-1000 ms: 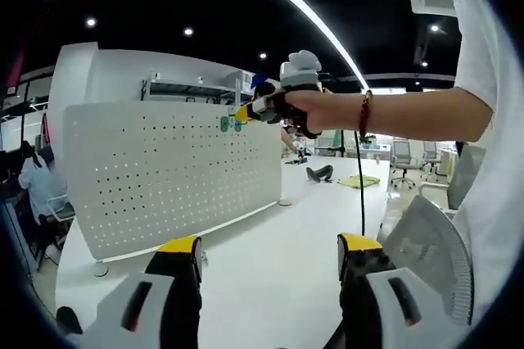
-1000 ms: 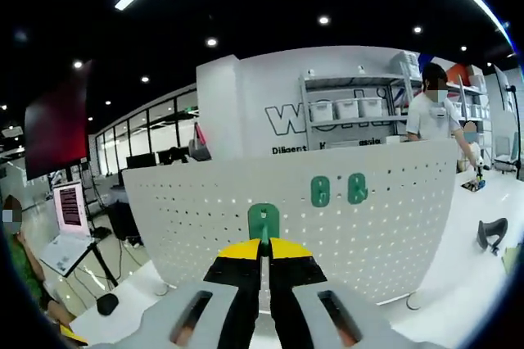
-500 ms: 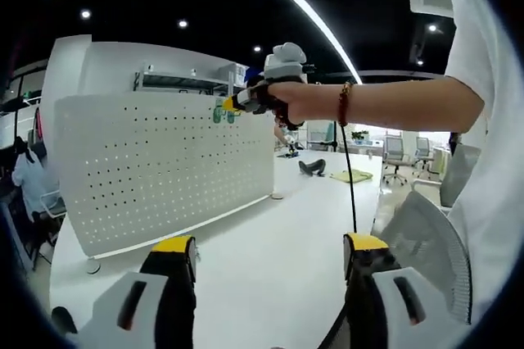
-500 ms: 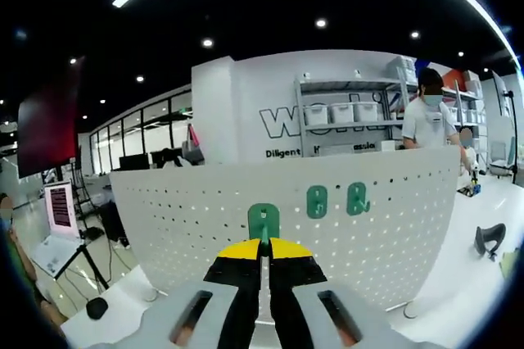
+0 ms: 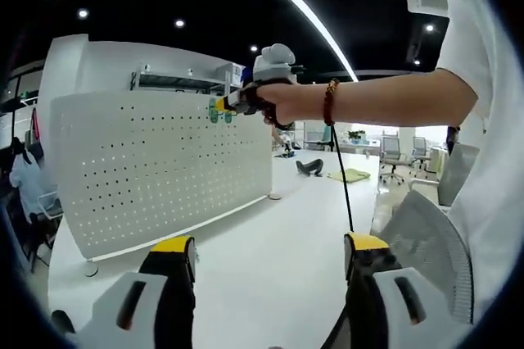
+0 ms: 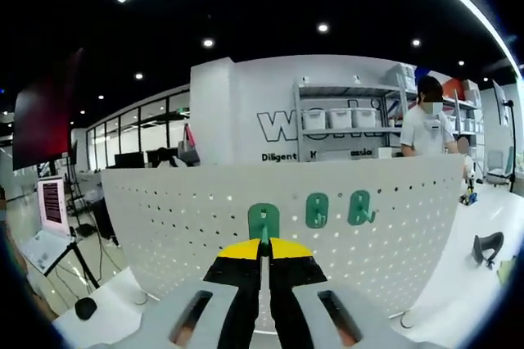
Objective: Insert the hook assembly into the mounting plate slot until the hook locks in place.
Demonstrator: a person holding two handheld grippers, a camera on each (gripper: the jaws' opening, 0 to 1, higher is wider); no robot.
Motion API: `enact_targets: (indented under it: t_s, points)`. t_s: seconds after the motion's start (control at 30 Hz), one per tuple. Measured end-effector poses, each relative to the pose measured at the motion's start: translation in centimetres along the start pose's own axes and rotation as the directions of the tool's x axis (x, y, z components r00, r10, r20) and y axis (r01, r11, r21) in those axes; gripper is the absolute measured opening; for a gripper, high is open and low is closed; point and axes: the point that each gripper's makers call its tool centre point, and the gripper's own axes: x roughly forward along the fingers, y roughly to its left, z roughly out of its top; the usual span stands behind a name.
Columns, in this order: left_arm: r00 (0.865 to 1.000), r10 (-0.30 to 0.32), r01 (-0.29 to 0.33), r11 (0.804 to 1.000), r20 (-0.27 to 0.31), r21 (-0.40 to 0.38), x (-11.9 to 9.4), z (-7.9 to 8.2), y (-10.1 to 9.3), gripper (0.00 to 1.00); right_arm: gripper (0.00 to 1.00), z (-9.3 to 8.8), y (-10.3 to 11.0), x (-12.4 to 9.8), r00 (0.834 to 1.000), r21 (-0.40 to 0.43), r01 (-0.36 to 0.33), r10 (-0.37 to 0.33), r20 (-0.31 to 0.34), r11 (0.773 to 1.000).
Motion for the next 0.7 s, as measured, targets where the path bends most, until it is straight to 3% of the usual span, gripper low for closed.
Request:
enact_targets:
  t_s: [0.7]
  points:
    - [1.000,0.009,-0.008,0.998,0.024,-0.060,-0.4,-0.1,1.2,0.78,0.01,0.2,0.1,2.6,1.000,-0.014,0.026,-0.026,0.001,1.000]
